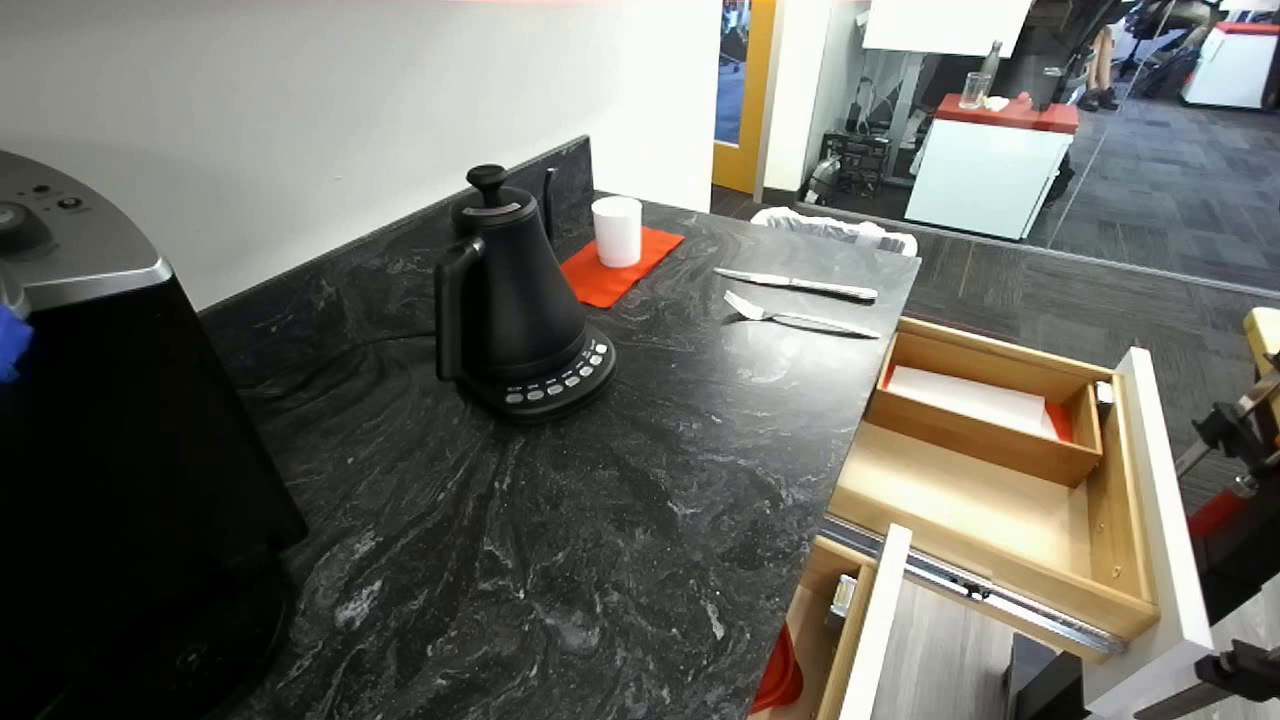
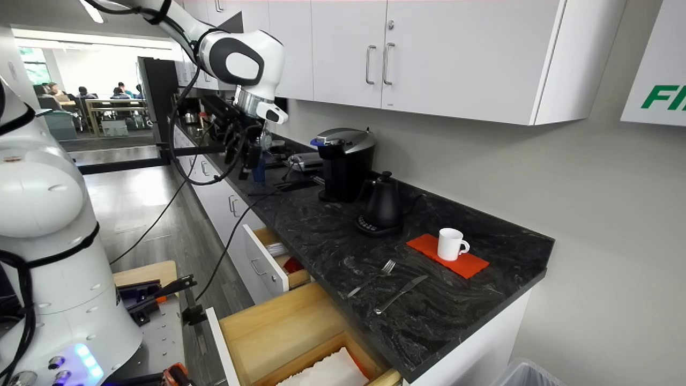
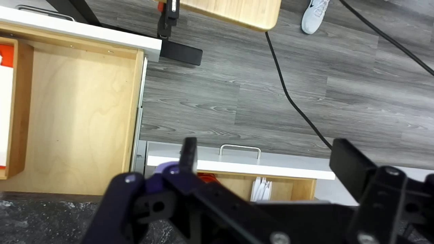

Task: Put the fork and knife one at a time into the right compartment of the drawer

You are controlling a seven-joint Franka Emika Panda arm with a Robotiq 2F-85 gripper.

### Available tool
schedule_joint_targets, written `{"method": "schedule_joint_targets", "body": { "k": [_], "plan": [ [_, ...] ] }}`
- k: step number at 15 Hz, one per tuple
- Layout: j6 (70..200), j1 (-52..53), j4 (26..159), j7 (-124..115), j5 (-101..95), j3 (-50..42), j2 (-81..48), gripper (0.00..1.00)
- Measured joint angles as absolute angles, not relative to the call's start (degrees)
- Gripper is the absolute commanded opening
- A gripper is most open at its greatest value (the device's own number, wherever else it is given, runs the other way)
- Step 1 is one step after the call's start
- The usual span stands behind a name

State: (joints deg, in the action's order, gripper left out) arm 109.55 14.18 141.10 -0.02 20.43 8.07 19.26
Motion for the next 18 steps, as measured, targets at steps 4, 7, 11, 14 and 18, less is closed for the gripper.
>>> {"method": "schedule_joint_targets", "body": {
  "k": [4, 7, 11, 14, 18],
  "plan": [
    [109.53, 12.11, 141.00, 0.77, 15.45, 7.57, 18.36, 1.00],
    [109.64, 9.05, 139.89, 4.97, 10.10, 5.32, 16.13, 1.00],
    [110.28, 6.25, 136.41, 10.19, 6.32, 2.74, 11.16, 1.00],
    [112.28, 4.94, 133.80, 12.30, 4.16, 1.67, 7.24, 1.00],
    [114.25, 3.02, 129.70, 14.82, 2.61, -0.03, 1.88, 1.00]
  ]
}}
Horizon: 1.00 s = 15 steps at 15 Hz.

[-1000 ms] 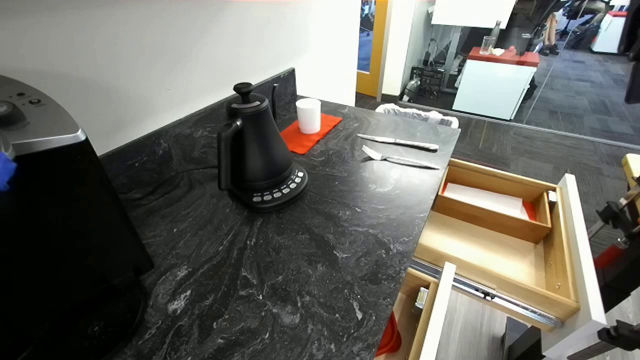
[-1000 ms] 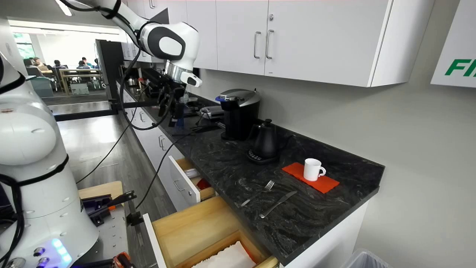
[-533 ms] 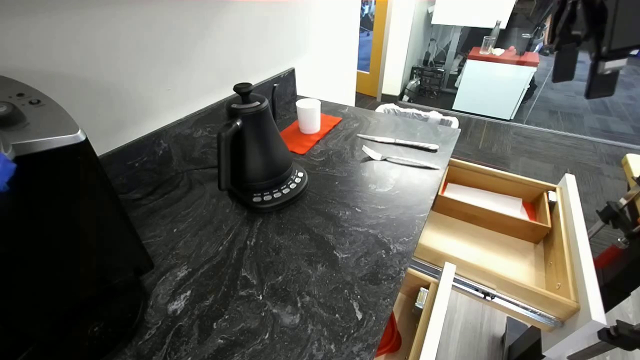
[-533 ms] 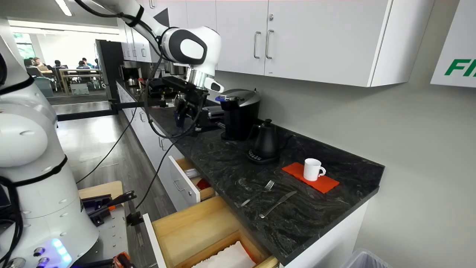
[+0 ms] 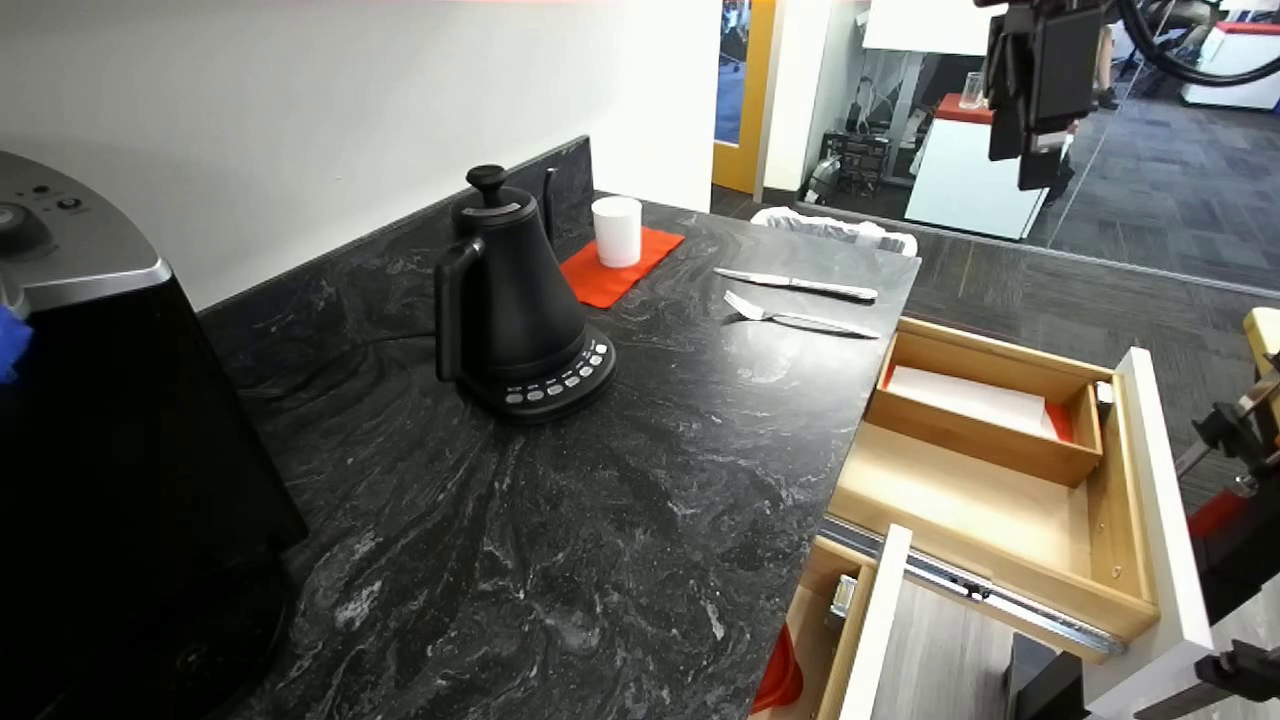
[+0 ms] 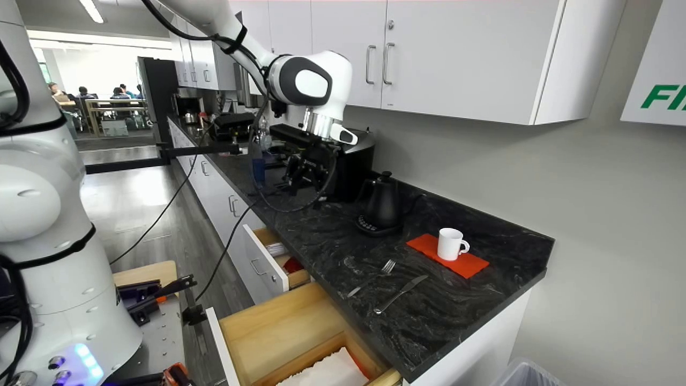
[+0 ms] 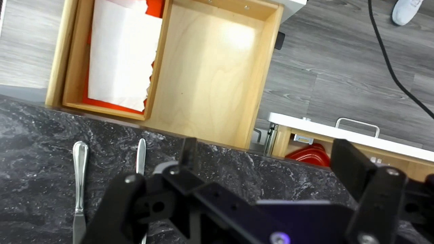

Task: Put the fork and knife one at a time into the right compartment of the drawer

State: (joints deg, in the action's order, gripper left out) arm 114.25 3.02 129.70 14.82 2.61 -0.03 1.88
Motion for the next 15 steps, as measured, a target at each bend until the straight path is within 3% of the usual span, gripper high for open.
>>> {"method": "schedule_joint_targets", "body": {
  "k": [15],
  "plan": [
    [116.31, 1.00, 124.27, 18.72, 3.20, -1.00, -5.27, 1.00]
  ]
}}
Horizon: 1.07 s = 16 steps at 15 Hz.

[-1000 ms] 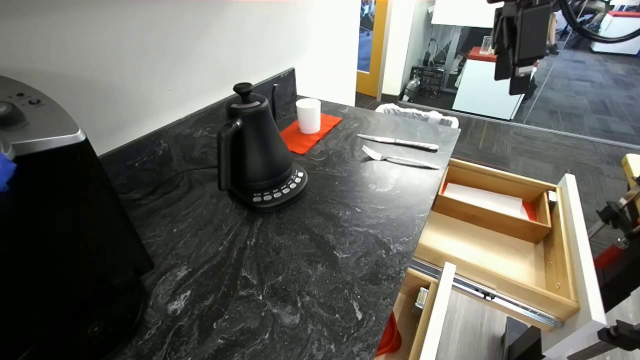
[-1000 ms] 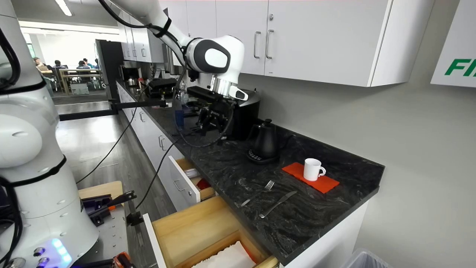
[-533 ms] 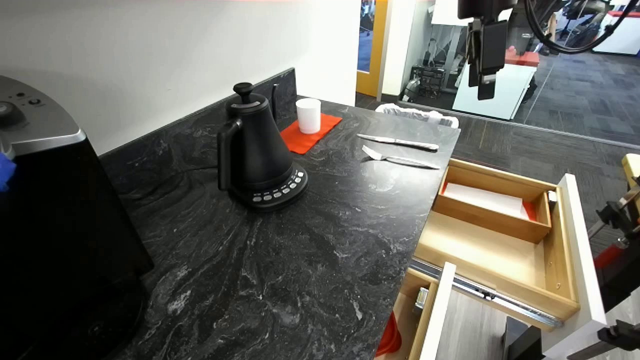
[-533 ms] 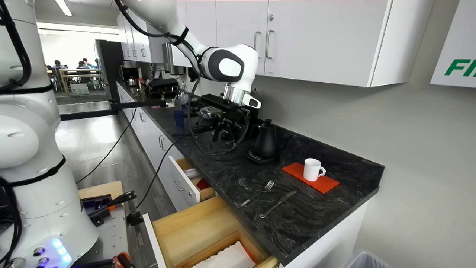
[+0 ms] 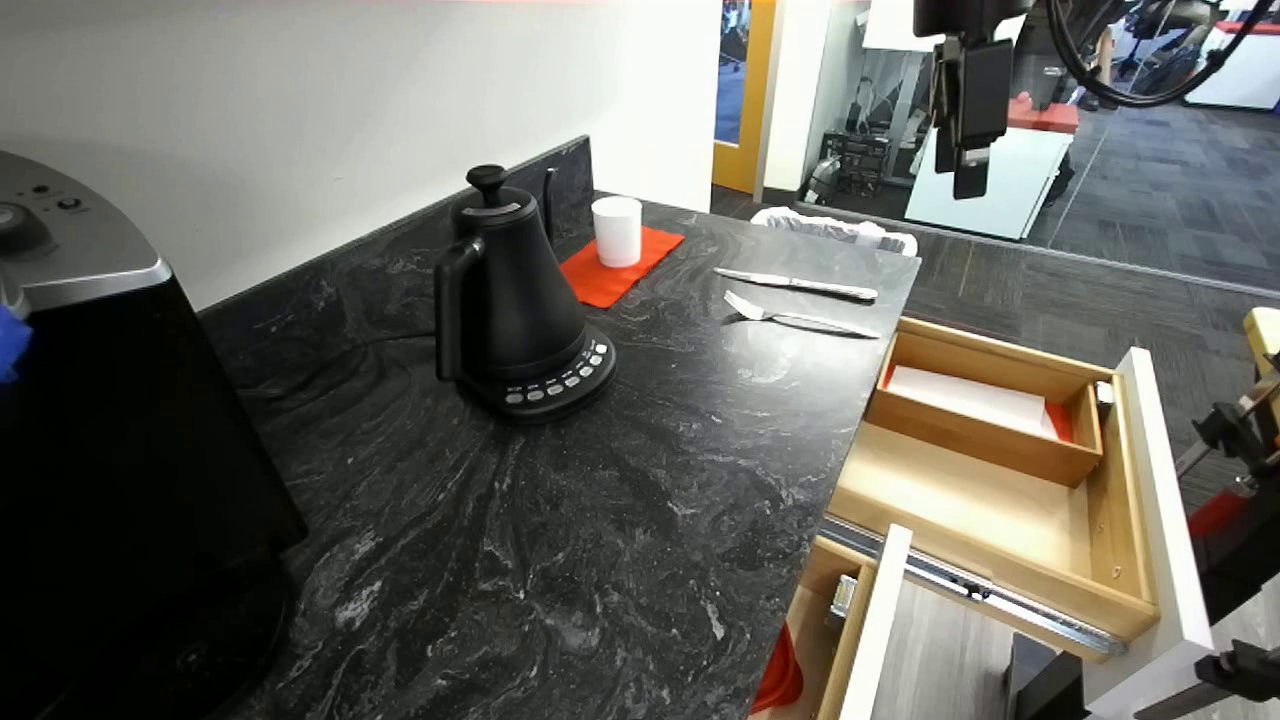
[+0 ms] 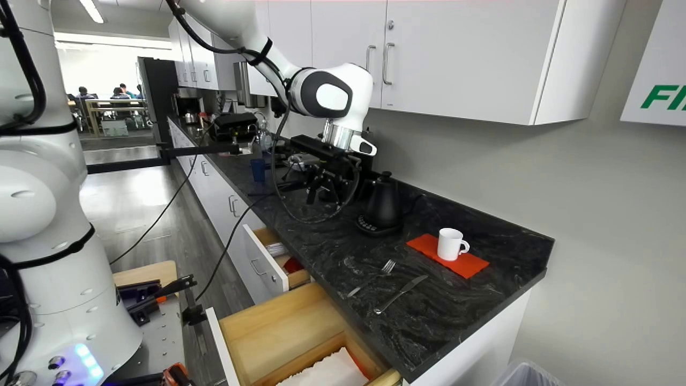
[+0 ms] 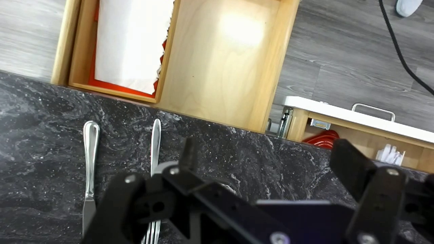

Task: Put the fork and knife one at a time into the right compartment of the drawer

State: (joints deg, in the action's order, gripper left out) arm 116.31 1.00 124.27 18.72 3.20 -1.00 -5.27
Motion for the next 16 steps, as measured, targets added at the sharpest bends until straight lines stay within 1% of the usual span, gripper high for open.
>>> {"method": "schedule_joint_targets", "body": {
  "k": [5, 11, 16],
  "plan": [
    [115.96, 0.73, 122.47, 20.09, 2.10, -1.06, -7.05, 1.00],
    [116.28, -2.14, 113.50, 24.89, -2.51, -1.69, -17.70, 1.00],
    [121.32, -3.09, 108.44, 25.70, -3.43, -1.71, -25.86, 1.00]
  ]
}}
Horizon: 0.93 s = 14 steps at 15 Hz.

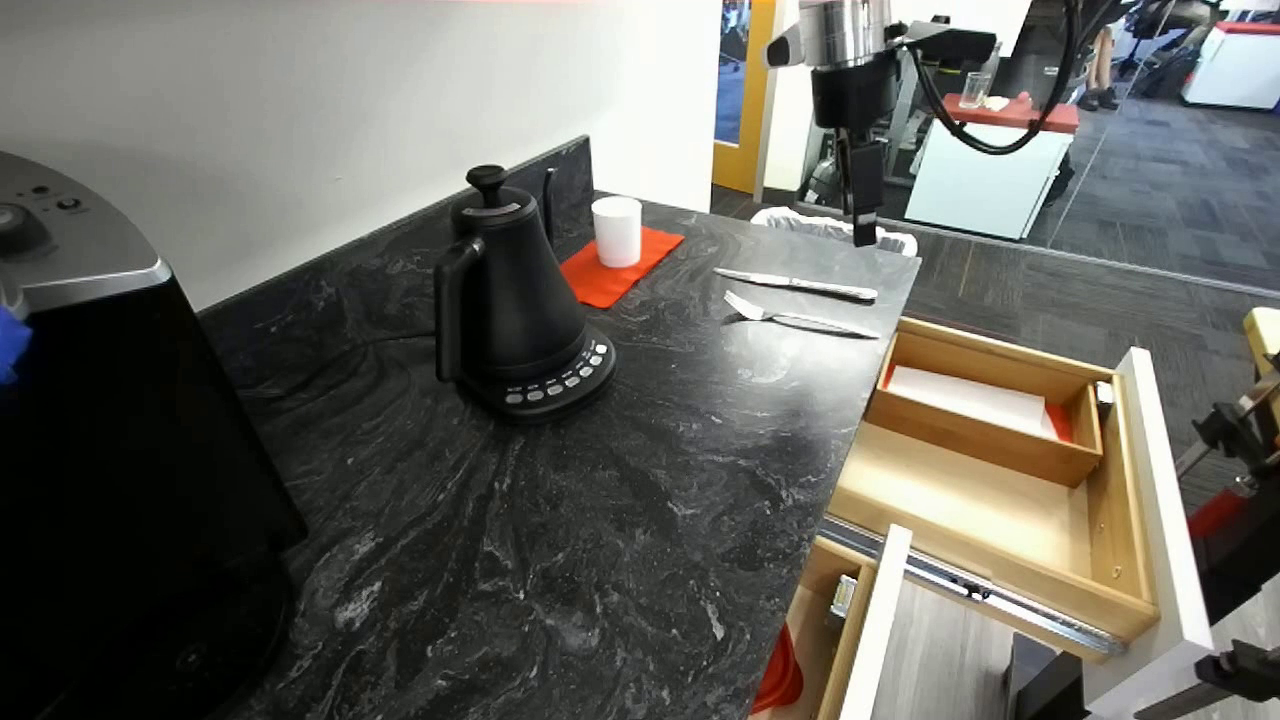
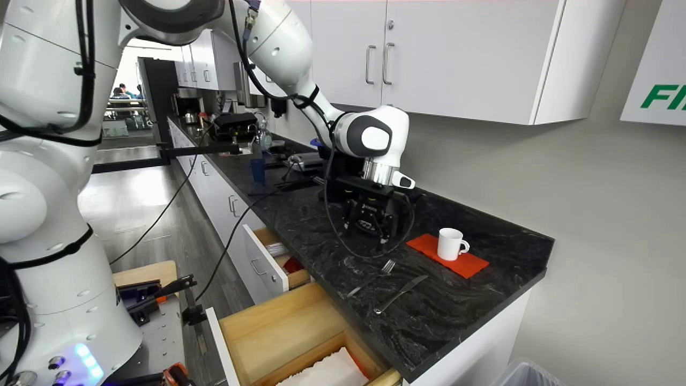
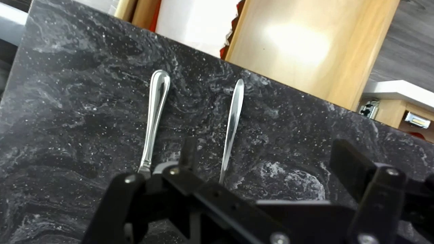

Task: Put the fork and knife one at a time into the right compartment of the drawer

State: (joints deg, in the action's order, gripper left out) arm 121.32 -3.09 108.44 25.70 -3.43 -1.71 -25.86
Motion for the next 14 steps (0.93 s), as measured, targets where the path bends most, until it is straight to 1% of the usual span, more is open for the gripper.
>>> {"method": "schedule_joint_targets", "body": {
  "k": [5, 14],
  "plan": [
    [124.48, -3.20, 105.78, 23.55, -2.25, -1.21, -30.50, 1.00],
    [131.58, -3.28, 106.34, 18.79, 1.31, -0.77, -34.75, 1.00]
  ]
}}
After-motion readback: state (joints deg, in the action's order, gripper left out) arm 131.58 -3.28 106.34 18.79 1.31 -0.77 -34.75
